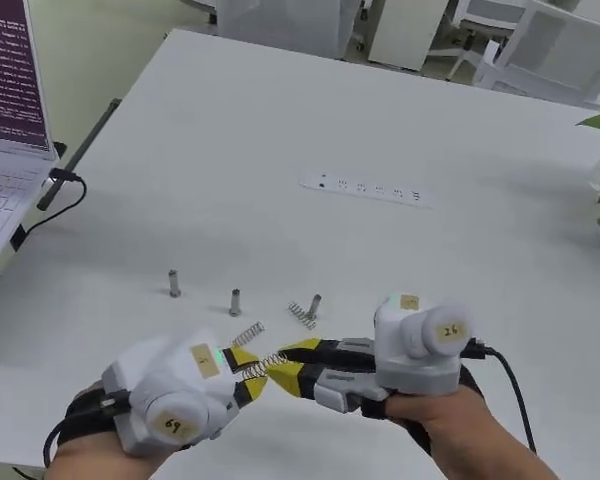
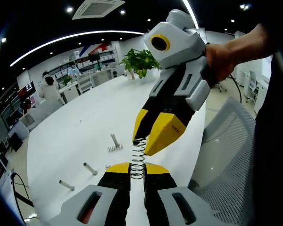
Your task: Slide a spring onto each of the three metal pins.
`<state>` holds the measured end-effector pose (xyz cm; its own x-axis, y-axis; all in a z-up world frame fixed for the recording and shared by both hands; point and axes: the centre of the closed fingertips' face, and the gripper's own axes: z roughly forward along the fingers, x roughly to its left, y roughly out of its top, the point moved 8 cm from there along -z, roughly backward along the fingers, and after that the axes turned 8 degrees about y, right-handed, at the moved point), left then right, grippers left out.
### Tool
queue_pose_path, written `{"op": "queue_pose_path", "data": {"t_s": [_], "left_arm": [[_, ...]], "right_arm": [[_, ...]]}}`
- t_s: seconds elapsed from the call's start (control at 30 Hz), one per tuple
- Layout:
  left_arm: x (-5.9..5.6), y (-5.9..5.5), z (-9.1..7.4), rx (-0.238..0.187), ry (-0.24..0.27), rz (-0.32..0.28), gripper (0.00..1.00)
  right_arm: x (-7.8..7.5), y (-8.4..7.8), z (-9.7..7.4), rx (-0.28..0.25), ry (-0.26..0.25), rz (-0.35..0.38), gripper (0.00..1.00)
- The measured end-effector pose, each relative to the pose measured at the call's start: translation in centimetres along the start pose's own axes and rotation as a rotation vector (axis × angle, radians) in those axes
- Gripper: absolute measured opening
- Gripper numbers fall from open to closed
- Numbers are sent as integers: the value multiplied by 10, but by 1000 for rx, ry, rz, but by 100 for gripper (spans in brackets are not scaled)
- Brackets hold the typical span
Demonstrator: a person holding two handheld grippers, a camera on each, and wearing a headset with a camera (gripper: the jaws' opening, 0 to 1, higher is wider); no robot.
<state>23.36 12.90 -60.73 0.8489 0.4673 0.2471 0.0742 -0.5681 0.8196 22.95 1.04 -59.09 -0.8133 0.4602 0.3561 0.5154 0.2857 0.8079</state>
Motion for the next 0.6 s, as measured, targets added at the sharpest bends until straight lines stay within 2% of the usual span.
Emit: {"op": "queue_pose_path", "data": {"t_s": [0.13,0.33,0.53,0.6], "left_arm": [[-5,2,5,-3,-14,10,2],[-6,6,9,-18,-20,14,2],[-9,7,10,-38,-28,11,2],[-12,8,10,-45,-35,13,2]], "right_arm": [[2,2,-5,46,9,-44,16],[1,6,-10,89,3,-89,15],[-2,7,-14,176,22,-161,16],[-2,7,-15,184,24,-168,15]]}}
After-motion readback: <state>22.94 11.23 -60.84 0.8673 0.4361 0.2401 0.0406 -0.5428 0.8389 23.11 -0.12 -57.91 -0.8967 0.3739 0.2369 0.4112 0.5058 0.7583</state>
